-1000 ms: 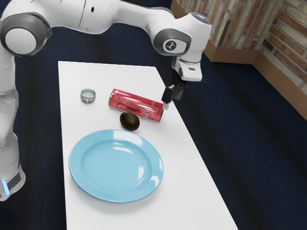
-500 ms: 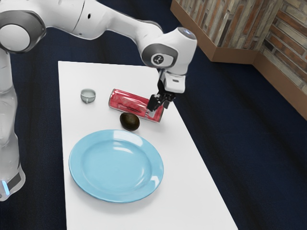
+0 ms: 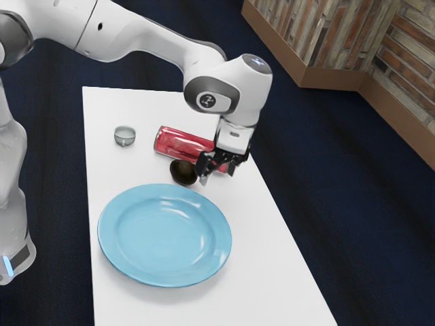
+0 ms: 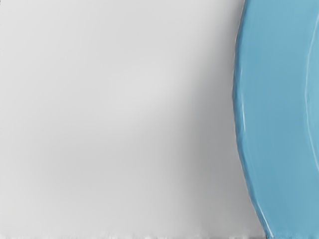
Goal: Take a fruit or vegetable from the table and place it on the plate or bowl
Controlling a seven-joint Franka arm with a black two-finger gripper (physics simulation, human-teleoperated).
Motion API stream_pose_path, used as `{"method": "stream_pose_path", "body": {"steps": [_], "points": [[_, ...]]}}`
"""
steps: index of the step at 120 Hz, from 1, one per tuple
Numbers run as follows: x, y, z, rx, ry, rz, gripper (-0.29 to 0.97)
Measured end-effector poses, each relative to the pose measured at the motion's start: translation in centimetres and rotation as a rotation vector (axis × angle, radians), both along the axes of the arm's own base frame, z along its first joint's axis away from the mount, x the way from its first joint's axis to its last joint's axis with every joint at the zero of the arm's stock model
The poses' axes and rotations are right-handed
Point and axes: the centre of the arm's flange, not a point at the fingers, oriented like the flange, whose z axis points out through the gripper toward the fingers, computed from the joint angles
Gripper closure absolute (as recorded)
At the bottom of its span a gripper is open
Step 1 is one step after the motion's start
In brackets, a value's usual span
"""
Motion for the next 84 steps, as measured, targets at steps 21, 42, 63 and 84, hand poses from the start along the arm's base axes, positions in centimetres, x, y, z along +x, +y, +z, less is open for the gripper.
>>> {"method": "stream_pose_path", "body": {"steps": [21, 42, 63, 84], "points": [[0.1, 2.7, -0.1, 0.013, 0.004, 0.023, 0.0], [-1.5, 6.3, -0.7, 0.026, 0.022, 0.049, 0.0], [-3.2, 7.4, -0.8, 0.026, 0.029, 0.04, 0.0], [-3.7, 7.5, -1.7, 0.027, 0.047, 0.02, 0.0]]}}
